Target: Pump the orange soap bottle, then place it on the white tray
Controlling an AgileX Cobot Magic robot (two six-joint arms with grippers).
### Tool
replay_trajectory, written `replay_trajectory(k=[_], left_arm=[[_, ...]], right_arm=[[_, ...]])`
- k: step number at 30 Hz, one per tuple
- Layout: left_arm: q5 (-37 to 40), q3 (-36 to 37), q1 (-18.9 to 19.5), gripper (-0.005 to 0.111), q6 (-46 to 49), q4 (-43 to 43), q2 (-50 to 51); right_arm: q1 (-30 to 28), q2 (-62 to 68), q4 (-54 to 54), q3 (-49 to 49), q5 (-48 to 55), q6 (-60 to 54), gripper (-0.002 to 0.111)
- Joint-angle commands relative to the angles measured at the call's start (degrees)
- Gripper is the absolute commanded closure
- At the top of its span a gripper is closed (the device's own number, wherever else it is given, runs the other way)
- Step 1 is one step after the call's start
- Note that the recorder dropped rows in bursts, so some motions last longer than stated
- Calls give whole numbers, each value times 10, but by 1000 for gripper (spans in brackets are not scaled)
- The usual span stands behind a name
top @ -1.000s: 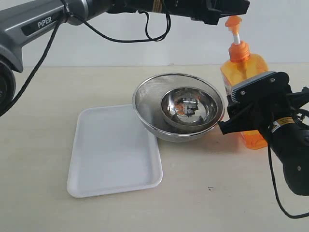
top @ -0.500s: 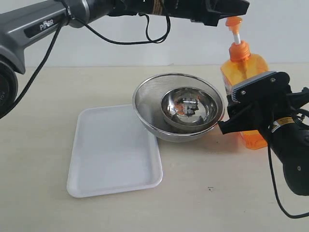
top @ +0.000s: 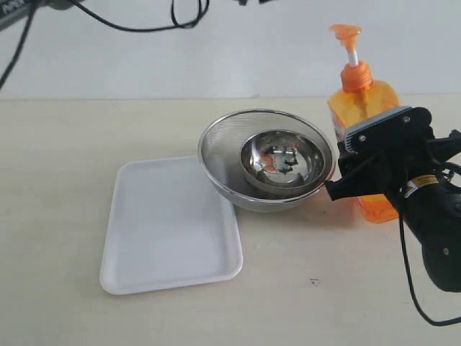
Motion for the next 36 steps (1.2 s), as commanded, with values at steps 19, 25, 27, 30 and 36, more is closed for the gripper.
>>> replay_trajectory(k=[19,25,27,30,36], left_arm=[[98,418,54,102,121,-6,-387],[405,577,54,102,231,-6,-526],[396,577,54,102,235,-6,-535],[381,578,55,102,221,-6,-539],[388,578,55,102,214,-6,-539]], right_arm=[[-1,-8,-5,-3,-42,-2,108],[-1,-8,-5,-3,-39,2,108],[-1,-8,-5,-3,-39,2,108],[-1,-8,-5,-3,-39,3,108],[-1,-8,-5,-3,-39,3,108]])
